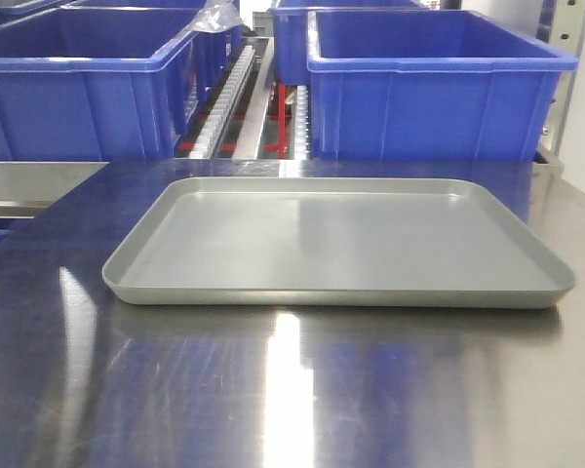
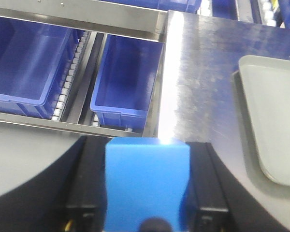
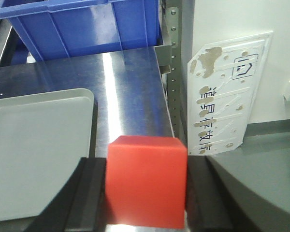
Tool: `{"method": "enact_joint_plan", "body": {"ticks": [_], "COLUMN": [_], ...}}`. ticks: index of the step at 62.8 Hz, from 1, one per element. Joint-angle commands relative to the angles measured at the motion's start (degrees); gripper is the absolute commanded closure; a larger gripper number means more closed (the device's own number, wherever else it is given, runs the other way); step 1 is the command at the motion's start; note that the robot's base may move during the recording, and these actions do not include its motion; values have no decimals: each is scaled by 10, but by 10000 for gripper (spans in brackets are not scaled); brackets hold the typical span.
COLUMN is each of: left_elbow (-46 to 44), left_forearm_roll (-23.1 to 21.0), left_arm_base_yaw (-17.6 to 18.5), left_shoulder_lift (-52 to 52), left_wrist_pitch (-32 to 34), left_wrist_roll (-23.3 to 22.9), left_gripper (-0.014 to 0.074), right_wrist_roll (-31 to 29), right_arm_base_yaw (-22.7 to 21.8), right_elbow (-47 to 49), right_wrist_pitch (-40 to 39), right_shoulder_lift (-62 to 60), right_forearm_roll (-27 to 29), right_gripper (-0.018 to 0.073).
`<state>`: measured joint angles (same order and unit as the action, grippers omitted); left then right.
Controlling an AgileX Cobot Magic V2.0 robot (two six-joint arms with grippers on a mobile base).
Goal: Sort and place red and blue blocks on shelf
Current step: 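Drive the base away from the table carrying both cubes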
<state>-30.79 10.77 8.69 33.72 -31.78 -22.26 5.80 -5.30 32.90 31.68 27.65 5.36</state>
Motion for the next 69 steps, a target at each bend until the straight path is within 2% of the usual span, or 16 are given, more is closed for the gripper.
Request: {"method": "enact_joint_plan", "body": {"ticks": [1,69], "left_elbow": [-18,-18], "left_forearm_roll": [4,4], "left_arm_base_yaw": [-1,-1], "left_shoulder_lift": [1,1], "left_wrist_pitch": [44,43], "left_wrist_roll": [-4,-4], "left_gripper": [472,472], "right_wrist_roll": [-5,-5], "right_arm_base_yaw": [-4,-4], "right_elbow": [17,17], "right_wrist_pitch": [-44,-44], "right_shoulder_lift": [1,2], "right_forearm_roll": [-5,-5], "right_gripper": [503,503]}}
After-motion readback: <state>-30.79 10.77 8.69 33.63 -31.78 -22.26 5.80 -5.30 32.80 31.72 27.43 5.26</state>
